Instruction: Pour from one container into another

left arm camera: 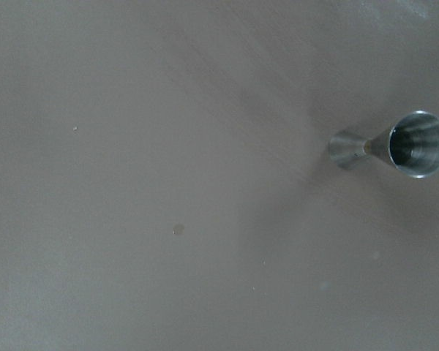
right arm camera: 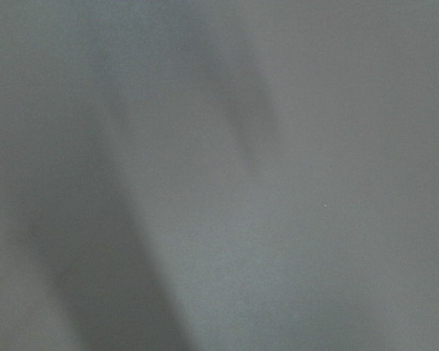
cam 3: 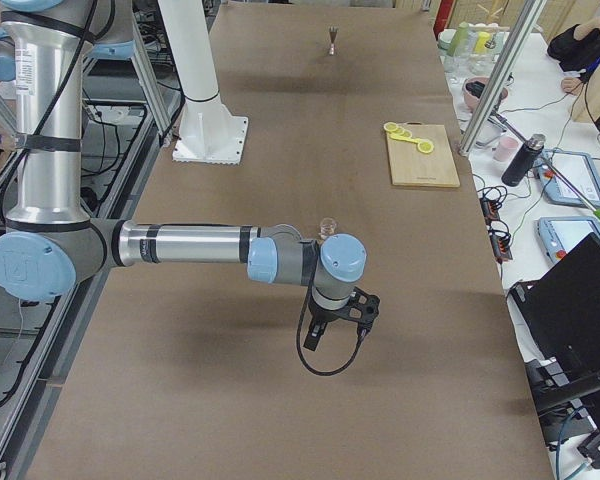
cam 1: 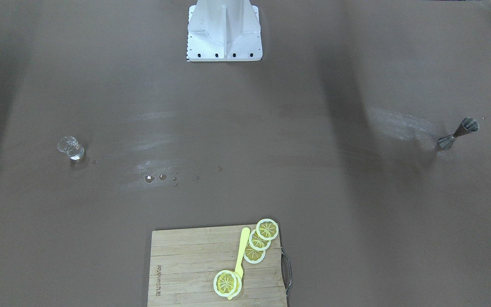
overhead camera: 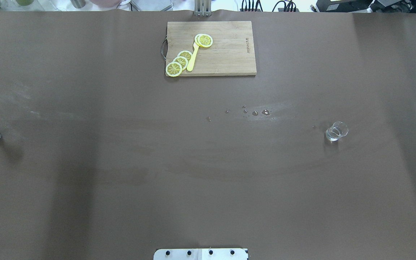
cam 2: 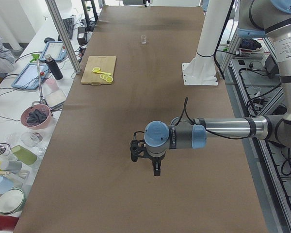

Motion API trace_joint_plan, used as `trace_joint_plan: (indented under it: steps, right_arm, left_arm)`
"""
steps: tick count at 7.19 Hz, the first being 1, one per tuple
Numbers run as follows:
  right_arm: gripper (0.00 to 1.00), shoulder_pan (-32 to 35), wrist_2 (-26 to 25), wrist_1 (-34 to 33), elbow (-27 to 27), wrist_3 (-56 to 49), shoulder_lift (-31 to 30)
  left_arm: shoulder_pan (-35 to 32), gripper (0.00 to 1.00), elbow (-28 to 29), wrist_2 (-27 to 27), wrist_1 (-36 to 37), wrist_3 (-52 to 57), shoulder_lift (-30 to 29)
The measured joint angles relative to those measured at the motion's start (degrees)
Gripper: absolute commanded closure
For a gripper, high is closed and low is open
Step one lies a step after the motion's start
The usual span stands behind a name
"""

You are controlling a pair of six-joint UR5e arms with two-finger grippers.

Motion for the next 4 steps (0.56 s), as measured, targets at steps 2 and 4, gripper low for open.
trace_joint_plan:
  steps: [2, 4]
  right_arm:
    - [0.0, 0.0, 0.04, 0.0, 0.0, 0.0, 0.0]
    - [0.0, 0.0, 0.04, 0.0, 0.11, 0.0, 0.07]
  left_arm:
    - [-0.6, 0.02, -2.08, -0.01, -0.11, 0.19, 3.09]
    - [-0.63, 0.02, -2.14, 0.01, -1.57, 2.28, 4.76]
